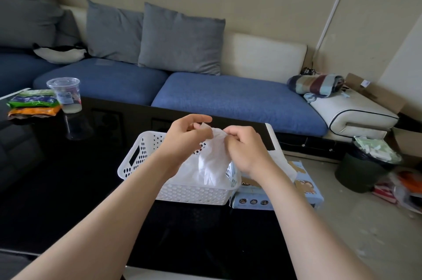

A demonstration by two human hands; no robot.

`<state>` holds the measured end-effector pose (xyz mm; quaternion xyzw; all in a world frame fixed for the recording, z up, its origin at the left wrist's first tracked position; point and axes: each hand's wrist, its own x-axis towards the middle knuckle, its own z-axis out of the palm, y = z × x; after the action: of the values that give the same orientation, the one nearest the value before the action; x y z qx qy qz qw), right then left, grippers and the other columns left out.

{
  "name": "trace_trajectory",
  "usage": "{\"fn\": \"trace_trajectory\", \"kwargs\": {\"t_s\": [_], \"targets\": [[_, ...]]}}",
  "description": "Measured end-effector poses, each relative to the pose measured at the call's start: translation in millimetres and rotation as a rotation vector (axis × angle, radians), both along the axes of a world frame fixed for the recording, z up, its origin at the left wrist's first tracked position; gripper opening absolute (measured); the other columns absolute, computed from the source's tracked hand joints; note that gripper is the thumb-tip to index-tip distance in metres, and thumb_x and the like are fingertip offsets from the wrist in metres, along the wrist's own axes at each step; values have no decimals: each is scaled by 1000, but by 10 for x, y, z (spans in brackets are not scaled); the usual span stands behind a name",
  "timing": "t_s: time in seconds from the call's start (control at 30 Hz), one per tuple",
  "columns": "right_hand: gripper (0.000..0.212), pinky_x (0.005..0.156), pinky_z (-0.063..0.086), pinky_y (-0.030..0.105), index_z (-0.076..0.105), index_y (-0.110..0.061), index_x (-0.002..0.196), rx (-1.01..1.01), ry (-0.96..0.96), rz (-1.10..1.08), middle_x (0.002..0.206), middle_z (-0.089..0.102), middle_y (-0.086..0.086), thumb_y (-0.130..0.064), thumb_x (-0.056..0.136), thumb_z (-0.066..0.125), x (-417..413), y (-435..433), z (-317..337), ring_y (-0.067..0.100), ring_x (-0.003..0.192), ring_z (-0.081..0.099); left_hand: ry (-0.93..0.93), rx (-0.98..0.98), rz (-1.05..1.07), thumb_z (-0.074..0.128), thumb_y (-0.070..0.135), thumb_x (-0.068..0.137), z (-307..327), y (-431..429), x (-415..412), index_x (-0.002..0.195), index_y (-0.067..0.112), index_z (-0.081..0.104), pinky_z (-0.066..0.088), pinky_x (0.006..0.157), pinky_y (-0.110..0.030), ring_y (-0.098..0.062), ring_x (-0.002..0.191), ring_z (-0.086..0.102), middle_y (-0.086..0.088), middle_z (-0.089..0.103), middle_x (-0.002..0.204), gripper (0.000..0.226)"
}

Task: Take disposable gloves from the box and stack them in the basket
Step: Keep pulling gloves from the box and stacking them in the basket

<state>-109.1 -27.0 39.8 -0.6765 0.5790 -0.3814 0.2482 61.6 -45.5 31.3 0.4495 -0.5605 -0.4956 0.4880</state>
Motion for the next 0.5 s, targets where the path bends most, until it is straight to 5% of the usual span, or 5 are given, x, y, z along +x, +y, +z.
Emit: {"fn": "trace_trajectory", "kwargs": {"t_s": [0.13,0.2,0.3,0.4,0.5], "targets": [[34,70,38,41,68,1,82,38,-114,82,79,61,22,-18,94,42,0,35,64,24,73,51,-86,-82,33,68,23,99,-14,10,-6,102,22,80,55,76,-26,-12,89,72,0,78,94,12],[32,70,32,38,58,8,81,68,-177,101,74,50,16,-15,95,42,-15,53,101,21,71,43,-93,-107,52,65,33,103,-16,3,-28,95,15,80,56,76,-32,-17,83,71,-1,78,89,25],[38,69,34,39,53,5,78,106,-259,119,72,49,9,-26,98,56,-41,65,115,23,70,43,-32,-136,106,64,44,102,0,5,-40,92,-5,67,46,67,-34,-18,70,54,-7,60,76,50],[17,63,49,29,73,-11,81,116,-234,99,76,75,1,-23,92,76,-62,63,102,16,69,67,42,-157,178,61,46,104,35,-1,-56,92,-11,57,40,65,-36,-19,70,45,-8,49,75,58],[21,62,43,28,69,-8,71,154,-278,119,69,64,7,-19,86,77,-133,88,140,19,64,58,67,-140,220,57,48,105,51,11,-71,86,-9,48,35,60,-36,-22,68,39,-8,42,73,61]]}}
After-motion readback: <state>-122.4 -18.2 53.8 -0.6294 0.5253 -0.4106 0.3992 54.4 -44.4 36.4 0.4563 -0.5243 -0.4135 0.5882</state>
